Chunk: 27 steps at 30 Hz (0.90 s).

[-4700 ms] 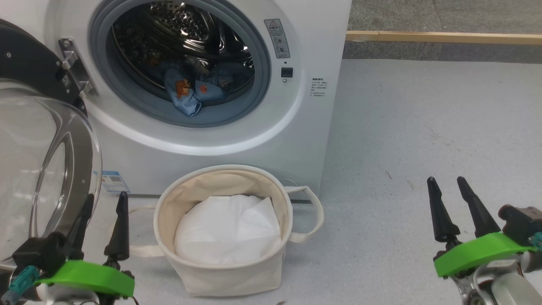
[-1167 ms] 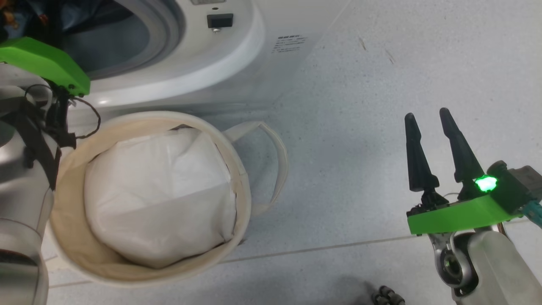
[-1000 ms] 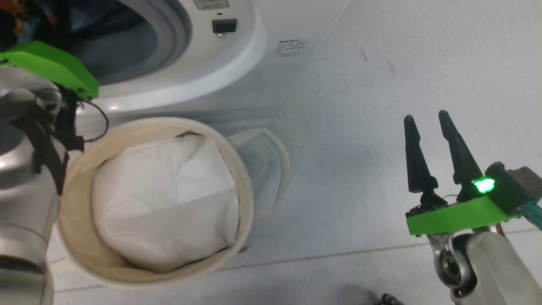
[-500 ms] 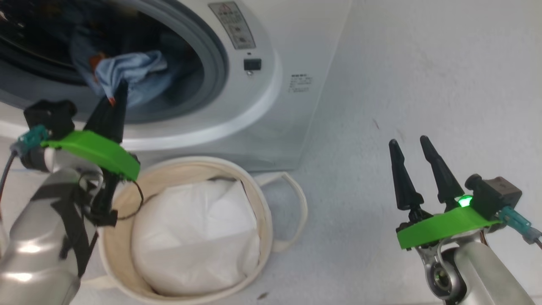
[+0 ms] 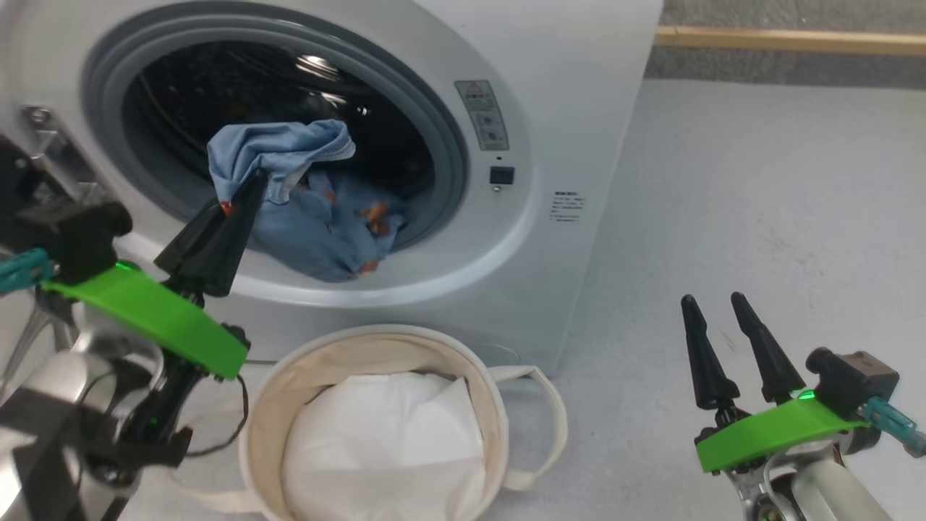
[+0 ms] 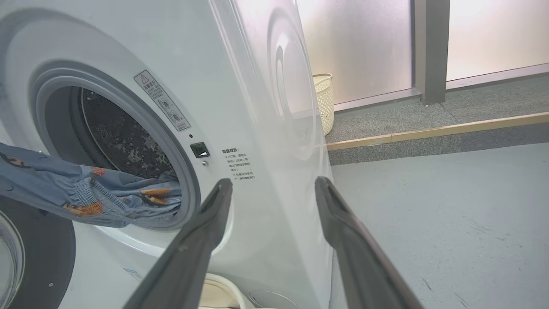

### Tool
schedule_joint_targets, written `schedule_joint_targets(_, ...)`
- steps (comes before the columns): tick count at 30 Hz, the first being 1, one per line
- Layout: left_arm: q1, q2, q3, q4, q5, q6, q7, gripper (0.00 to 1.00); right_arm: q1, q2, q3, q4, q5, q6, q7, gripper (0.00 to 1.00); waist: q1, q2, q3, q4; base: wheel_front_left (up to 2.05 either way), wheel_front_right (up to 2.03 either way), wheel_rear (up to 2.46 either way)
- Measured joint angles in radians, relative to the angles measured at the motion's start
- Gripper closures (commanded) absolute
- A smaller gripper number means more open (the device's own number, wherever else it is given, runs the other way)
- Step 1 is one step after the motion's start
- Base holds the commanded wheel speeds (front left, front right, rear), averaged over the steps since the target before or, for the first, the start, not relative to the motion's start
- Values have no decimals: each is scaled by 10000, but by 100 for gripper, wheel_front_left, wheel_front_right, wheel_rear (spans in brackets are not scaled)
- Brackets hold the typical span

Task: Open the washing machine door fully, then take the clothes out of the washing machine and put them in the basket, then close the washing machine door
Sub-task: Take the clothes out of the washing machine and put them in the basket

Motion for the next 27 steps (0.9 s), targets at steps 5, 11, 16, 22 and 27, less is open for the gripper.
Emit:
schedule_joint_targets(5,952,564,422,-2838,-408,1168,711,100,12,-4,35,-130,10,0,0,0,0,0,-220,231,0,0,0)
schedule_joint_targets(11,2247,660,119,-3490,-412,1735,989,100,12,-125,96,-128,92,2,0,0,0,0,-130,124,0,0,0)
schedule_joint_targets(16,2896,153,-560,-1728,-339,1390,403,100,-14,-140,178,-127,94,0,0,0,0,0,73,-68,0,0,0)
schedule_joint_targets(22,2506,-953,-1012,1837,155,508,-905,100,-88,-155,230,-123,90,0,0,0,0,0,438,-496,0,0,0)
schedule_joint_targets(27,1767,-1659,-1333,4345,497,10,-1662,100,-246,-163,234,-140,90,0,6,0,0,0,784,-812,0,0,0)
